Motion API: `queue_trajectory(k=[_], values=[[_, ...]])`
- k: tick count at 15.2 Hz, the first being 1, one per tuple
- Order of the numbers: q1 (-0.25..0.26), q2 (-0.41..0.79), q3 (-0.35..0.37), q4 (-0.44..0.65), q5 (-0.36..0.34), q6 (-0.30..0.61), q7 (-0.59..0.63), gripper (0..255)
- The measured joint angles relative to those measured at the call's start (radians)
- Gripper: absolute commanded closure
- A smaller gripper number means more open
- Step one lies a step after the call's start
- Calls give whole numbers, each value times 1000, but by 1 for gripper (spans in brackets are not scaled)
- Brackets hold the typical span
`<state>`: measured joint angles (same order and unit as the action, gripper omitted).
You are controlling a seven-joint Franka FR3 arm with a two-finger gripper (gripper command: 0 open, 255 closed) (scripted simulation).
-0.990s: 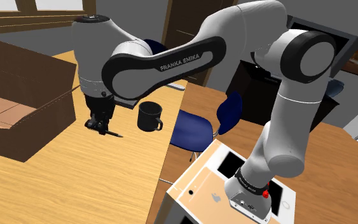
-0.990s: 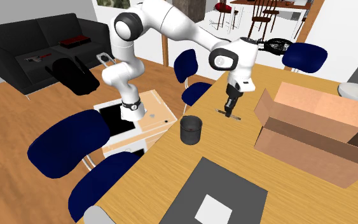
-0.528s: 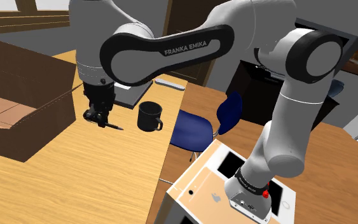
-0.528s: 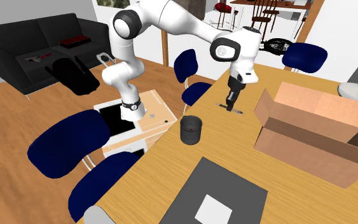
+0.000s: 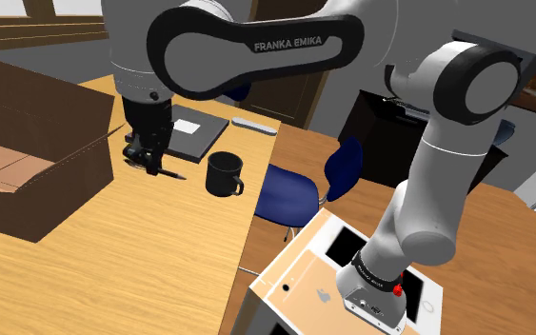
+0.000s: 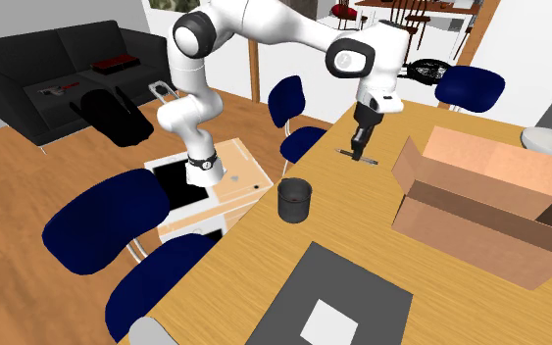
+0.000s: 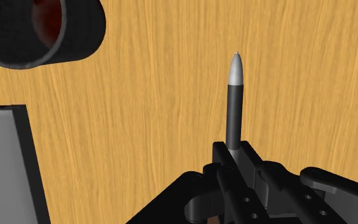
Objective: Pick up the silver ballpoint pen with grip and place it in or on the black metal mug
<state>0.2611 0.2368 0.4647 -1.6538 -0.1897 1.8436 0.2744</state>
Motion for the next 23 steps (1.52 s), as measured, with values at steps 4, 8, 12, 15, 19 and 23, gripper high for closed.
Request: queue_trajectory(k=[4,8,12,15,19,23], values=[[2,-5,2,48,5,-52,-6,255],[-52,-106,-16,-62,50,-26,-78,255],[-109,-233,-52,-199,105,5,-180,255],[-143,-318,-90,-287,137,20,-261,255],[-180,-419,-149,-395,166,38,-368,255],[-193,-455,-175,-444,172,55,-412,255]])
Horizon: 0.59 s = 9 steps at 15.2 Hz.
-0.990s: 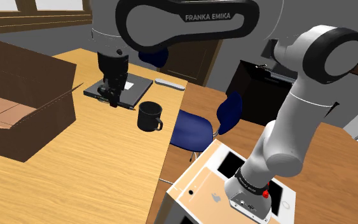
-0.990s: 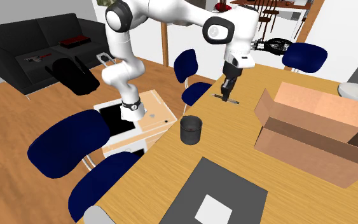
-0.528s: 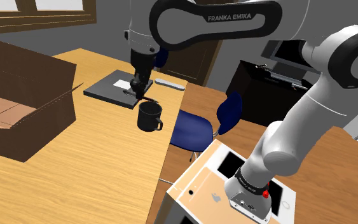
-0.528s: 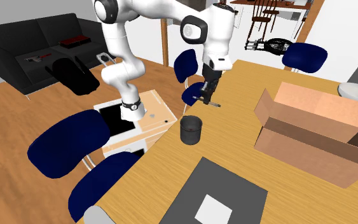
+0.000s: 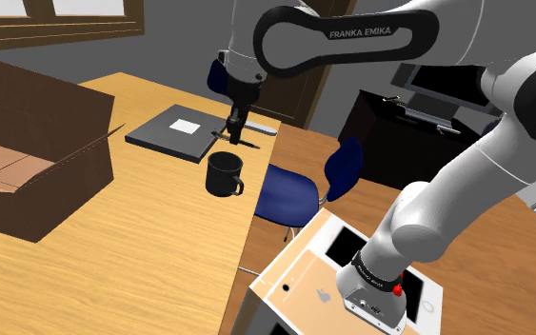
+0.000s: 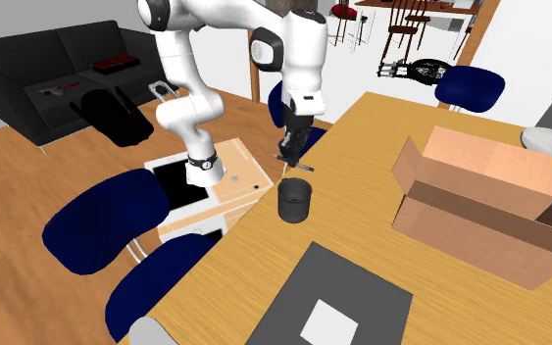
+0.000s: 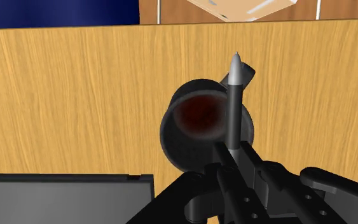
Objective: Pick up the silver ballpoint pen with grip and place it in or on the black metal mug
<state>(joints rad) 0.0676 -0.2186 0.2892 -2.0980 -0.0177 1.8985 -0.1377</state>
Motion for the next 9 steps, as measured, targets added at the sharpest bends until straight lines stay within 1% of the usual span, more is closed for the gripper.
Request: queue_trajectory(k=[9], values=[[-1,20,3,-99,-6,118,8,255]])
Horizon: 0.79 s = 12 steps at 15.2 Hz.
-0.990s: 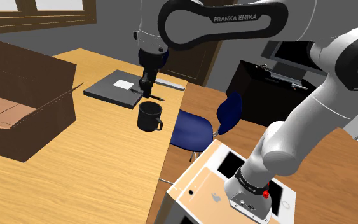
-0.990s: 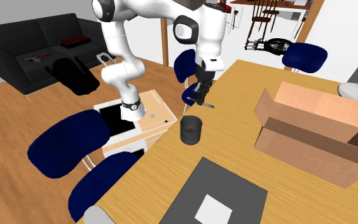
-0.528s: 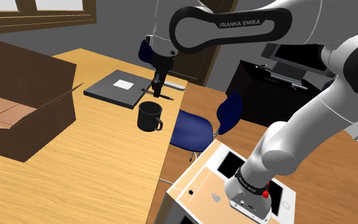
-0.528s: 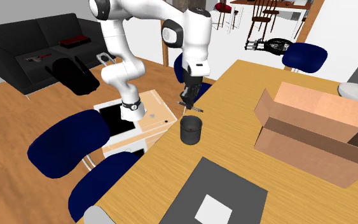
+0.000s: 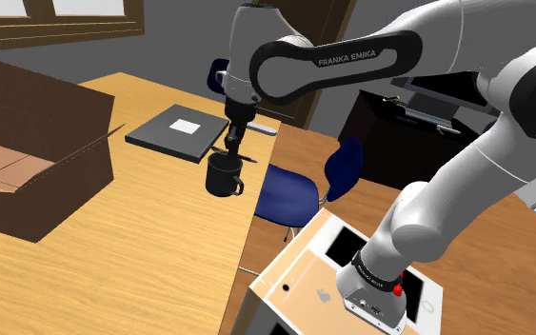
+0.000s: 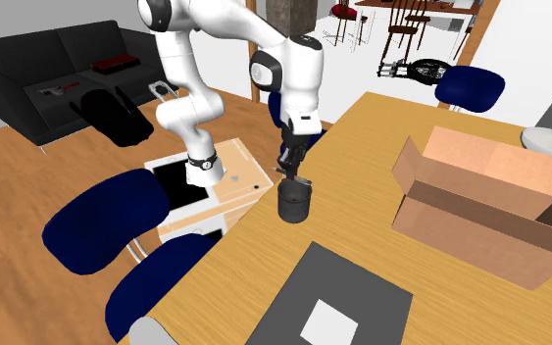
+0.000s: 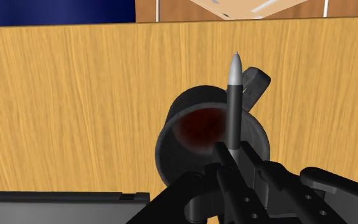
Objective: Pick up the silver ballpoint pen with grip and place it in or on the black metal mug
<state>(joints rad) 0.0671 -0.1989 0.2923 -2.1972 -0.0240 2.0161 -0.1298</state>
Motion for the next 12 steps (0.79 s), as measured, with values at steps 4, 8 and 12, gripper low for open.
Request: queue_trajectory(k=[4,8,12], values=[[-1,13,2,-43,-4,55,5,255],[-1,21,3,-49,-7,69,9,255],[0,22,4,-49,-7,70,9,0]])
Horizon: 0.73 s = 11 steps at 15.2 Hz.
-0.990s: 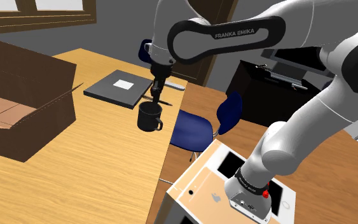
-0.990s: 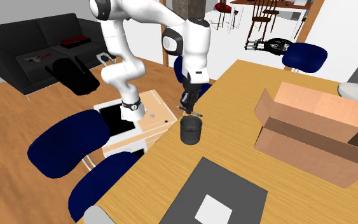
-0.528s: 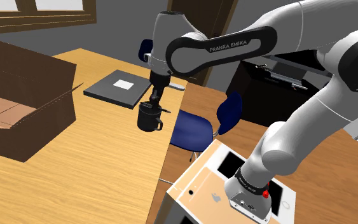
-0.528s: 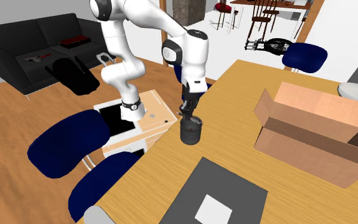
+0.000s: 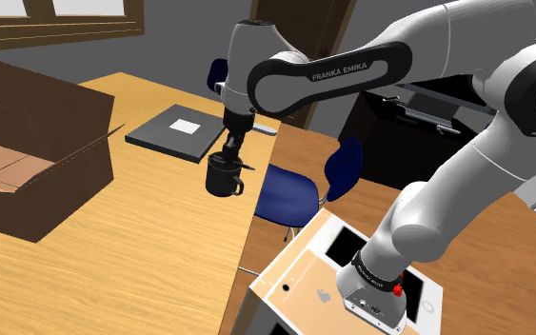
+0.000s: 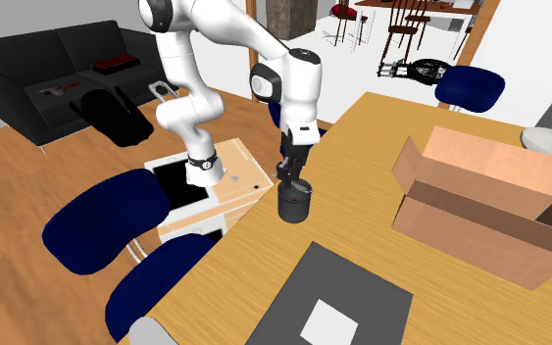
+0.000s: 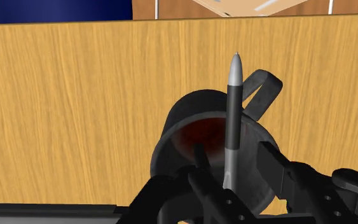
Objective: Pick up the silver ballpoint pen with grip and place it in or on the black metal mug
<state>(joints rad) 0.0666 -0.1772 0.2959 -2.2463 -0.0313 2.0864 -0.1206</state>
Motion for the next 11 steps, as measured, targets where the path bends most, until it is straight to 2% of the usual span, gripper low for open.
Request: queue_trajectory(k=[5,11], values=[[0,0,0,0,0,0,0,0],[3,-36,-2,85,12,-119,-9,0]])
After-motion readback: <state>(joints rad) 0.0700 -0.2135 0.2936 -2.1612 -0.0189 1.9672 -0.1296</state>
